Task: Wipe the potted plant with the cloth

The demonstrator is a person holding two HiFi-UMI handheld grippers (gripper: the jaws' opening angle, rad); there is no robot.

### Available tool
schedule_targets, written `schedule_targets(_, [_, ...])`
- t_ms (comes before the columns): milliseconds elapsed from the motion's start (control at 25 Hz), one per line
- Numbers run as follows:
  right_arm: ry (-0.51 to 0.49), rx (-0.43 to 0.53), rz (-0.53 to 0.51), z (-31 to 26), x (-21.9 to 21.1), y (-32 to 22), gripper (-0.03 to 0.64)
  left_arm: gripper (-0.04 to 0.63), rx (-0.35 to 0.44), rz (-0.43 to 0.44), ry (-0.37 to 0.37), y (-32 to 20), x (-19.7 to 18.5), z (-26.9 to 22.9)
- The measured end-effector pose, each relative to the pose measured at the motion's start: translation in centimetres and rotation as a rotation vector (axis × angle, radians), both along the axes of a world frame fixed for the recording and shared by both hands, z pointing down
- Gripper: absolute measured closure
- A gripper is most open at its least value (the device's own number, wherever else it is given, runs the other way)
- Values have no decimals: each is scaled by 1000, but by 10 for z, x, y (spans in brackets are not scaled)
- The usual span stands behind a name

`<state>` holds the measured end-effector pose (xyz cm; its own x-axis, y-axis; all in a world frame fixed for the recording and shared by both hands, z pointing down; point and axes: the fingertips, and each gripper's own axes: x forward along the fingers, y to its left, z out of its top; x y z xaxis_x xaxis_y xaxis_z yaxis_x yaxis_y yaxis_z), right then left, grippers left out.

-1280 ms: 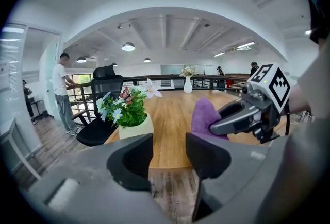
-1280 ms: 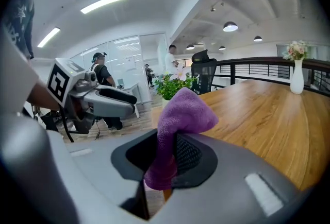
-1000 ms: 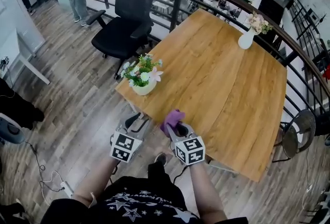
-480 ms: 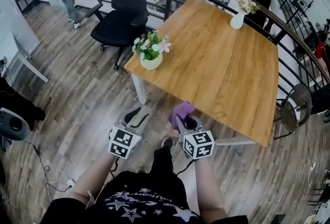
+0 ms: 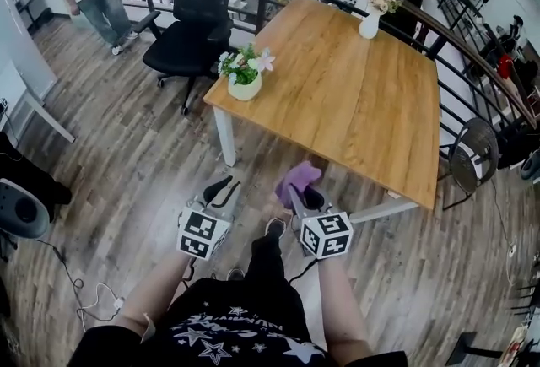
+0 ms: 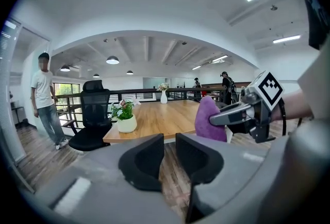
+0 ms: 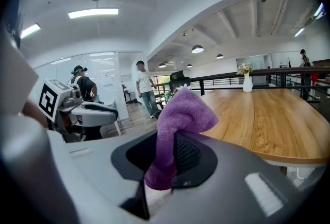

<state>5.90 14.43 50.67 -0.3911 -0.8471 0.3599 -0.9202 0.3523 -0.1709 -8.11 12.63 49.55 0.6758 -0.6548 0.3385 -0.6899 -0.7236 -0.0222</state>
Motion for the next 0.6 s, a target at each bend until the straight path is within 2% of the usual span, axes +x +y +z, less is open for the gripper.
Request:
schedule_targets(160, [19,2,26,-9,-2,28,538,588,-5,5,25,23,-6,-7])
schedule_targets(600, [38,-1,22,-16,-3,66,540,594,-25,10,40,61,-10,-5])
